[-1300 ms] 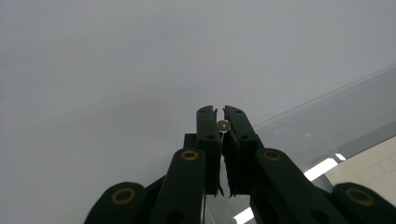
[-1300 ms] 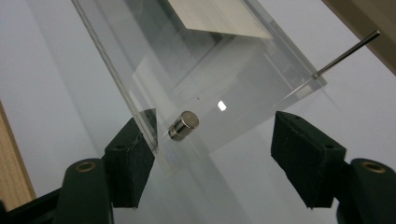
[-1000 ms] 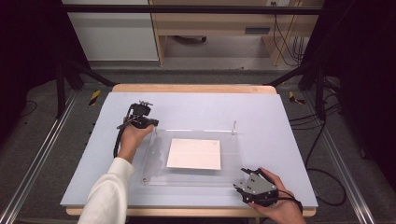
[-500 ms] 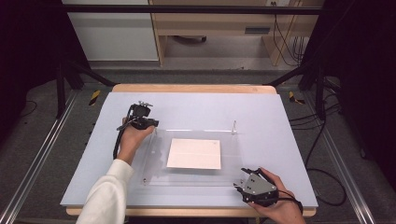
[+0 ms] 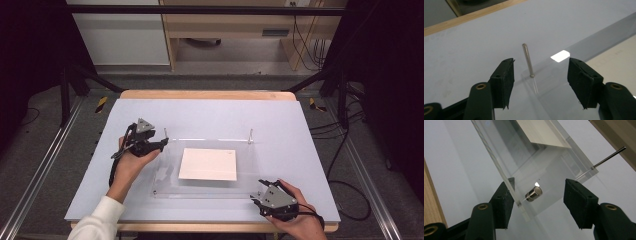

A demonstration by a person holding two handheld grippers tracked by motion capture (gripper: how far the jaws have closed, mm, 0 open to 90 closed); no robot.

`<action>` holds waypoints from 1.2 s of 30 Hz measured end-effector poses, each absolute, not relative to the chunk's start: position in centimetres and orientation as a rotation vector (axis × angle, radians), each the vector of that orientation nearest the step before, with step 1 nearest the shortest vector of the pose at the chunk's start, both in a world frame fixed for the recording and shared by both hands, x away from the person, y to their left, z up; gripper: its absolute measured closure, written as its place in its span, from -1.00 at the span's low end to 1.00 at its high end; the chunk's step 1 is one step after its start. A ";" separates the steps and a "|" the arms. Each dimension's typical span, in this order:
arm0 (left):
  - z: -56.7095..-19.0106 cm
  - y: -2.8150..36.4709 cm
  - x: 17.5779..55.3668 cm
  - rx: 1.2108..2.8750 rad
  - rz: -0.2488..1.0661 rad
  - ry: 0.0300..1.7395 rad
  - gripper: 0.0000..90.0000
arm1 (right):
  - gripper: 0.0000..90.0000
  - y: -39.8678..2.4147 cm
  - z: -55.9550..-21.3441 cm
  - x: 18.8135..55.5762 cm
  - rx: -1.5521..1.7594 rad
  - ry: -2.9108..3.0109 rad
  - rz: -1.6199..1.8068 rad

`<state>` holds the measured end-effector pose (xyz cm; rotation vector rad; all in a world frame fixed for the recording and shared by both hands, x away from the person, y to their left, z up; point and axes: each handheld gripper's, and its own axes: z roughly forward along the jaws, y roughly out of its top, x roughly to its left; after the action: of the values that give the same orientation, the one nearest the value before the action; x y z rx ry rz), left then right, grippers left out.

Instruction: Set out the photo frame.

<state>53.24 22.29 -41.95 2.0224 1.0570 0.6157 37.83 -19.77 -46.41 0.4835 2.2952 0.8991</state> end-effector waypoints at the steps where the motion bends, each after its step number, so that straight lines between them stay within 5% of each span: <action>1: -41.9 22.3 52.6 2.020 0.621 1.042 -0.23 | -0.06 -19.8 -46.4 37.8 0.485 2.294 0.900; 12: -39.7 21.4 48.4 2.012 0.626 0.955 -0.59 | -0.03 -19.8 -46.2 37.7 0.507 2.272 0.918; 36: -38.0 20.9 42.1 2.053 0.631 0.750 -0.79 | 0.05 -20.2 -44.6 37.9 0.580 2.220 0.995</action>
<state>42.09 20.86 -37.97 2.0532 0.7502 0.6308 37.93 -20.16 -44.65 0.5797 2.2203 0.9948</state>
